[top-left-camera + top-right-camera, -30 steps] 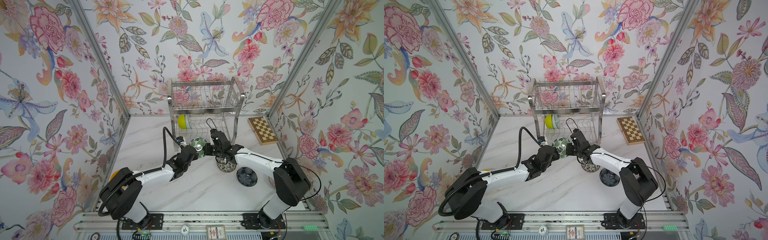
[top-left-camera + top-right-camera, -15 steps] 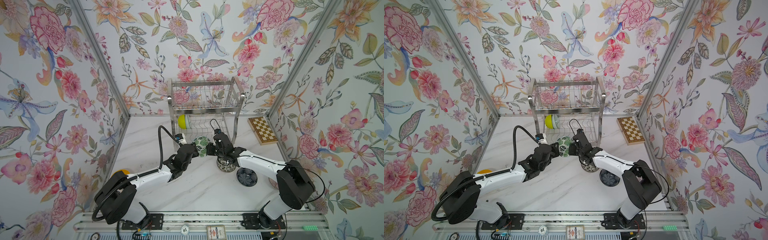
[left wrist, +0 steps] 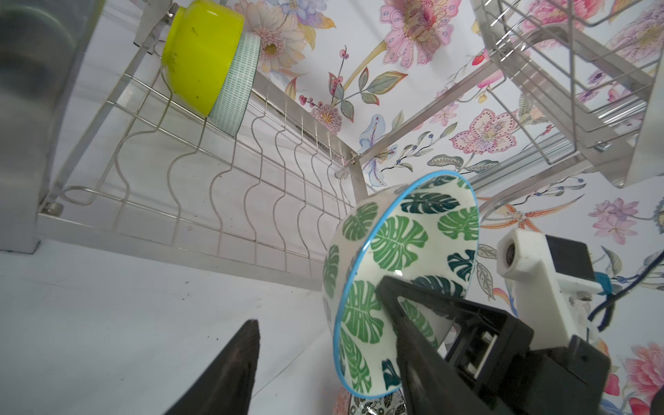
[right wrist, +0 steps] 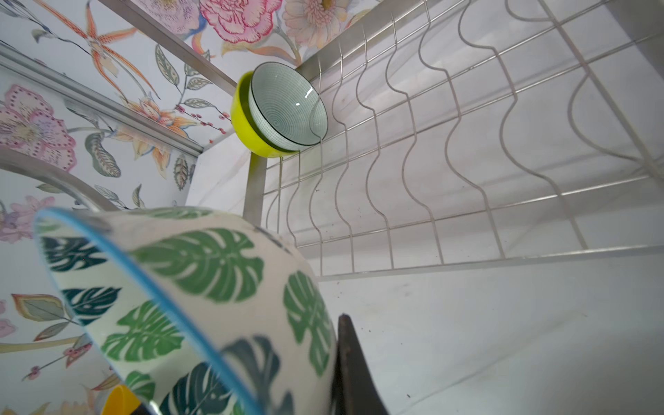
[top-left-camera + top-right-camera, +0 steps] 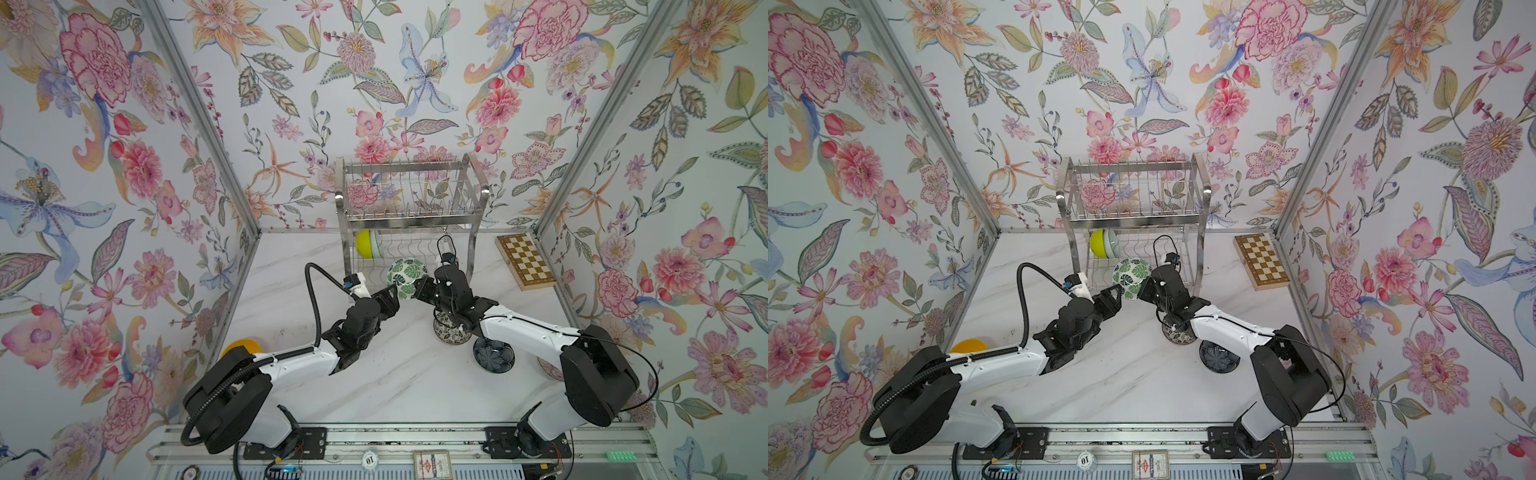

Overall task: Load the bowls into the dish rack
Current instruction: 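Grasp the leaf-patterned bowl rim with the right gripper while the left holds it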

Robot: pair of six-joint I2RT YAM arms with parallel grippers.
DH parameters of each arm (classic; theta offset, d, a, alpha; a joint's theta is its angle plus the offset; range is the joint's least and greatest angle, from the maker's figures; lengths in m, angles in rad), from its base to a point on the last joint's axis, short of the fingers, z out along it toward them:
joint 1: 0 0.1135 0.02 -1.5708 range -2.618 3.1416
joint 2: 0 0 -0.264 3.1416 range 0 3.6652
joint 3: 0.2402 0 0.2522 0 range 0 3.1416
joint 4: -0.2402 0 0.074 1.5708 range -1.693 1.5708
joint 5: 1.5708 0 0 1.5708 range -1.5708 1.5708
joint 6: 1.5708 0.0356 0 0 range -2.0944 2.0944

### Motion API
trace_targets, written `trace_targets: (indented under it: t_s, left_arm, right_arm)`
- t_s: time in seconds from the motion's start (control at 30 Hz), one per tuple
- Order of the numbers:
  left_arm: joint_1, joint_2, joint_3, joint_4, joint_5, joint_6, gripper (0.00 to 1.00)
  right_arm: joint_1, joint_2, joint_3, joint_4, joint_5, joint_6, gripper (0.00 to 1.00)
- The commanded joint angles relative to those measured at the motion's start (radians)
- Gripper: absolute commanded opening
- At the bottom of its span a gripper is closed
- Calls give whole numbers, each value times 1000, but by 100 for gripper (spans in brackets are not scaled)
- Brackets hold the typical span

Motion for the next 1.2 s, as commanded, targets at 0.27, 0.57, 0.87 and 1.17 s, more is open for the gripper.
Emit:
trace_targets:
  t_s: [0.27, 0.57, 0.87, 1.17]
  left_arm:
    - [-13, 70, 5, 199, 44, -49, 60]
    - [-14, 107, 32, 235, 46, -56, 31]
    - [-11, 86, 31, 251, 53, 21, 0]
    - [2, 33, 45, 147, -30, 150, 0]
  right_arm:
    - [29, -70, -66, 265, 44, 119, 0]
    - [70, -81, -102, 410, 56, 84, 0]
    - [88, -81, -107, 443, 23, 50, 1]
    - [85, -130, -91, 351, -14, 62, 46]
